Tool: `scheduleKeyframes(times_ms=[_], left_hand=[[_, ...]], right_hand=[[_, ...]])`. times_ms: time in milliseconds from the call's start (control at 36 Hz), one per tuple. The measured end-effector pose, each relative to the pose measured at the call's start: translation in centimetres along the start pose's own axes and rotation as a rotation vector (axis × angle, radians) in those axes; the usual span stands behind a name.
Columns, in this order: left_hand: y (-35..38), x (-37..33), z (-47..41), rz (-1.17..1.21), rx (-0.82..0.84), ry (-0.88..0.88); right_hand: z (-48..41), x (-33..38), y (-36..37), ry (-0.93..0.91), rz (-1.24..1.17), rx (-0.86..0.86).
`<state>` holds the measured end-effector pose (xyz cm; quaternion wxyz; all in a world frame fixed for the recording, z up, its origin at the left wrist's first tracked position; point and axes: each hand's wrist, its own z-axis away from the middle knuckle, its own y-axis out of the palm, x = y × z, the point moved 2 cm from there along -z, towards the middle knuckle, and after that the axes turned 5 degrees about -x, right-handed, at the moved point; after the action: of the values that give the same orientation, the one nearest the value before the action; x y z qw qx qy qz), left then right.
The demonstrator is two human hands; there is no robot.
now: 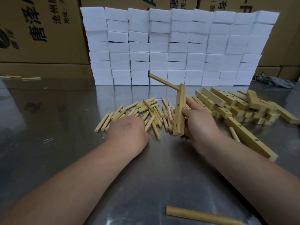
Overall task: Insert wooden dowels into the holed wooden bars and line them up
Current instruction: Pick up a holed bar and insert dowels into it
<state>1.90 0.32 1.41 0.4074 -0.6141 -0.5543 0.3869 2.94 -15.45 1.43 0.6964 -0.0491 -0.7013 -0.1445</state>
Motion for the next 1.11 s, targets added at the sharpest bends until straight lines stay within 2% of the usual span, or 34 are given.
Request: scheduleKeyframes(times_ms=[83,139,222,333,472,667,889,1111], left_hand=[[-0.2,0.0,0.0,0.035,-0.013,-0.03],[-0.5,0.1,-0.1,0.088,-0.114,-0.055],[-0.9,0.5,0.0,0.253,-0.283,-0.075],[-1.0,0.2,0.4,0.461,-0.342,-0.015],[-1.0,-0.2,0.9,0.706,-0.309,0.04],[-0.9,-0.1,0.8,0.744,-0.312,0.087],[-0.8,0.0,0.9,0.766,-0.342,0.063],[-0.6,0.1,0.8,0.913,-0.312,0.046]], right_hand=[[0.0,0.0,0.1,-0.017,0.007,0.012],[0.0,0.0,0.0,-0.013,0.011,0.014],[0.1,0.1,0.0,-0.012,0.007,0.019],[0.4,0.3,0.0,-0.043,0.02,0.026],[0.7,0.6,0.1,-0.06,0.0,0.065],[1.0,0.9,0.1,-0.129,0.034,0.072],[1.3,1.2,0.0,-0.17,0.092,0.055],[1.3,0.9,0.2,-0.192,0.086,0.022]])
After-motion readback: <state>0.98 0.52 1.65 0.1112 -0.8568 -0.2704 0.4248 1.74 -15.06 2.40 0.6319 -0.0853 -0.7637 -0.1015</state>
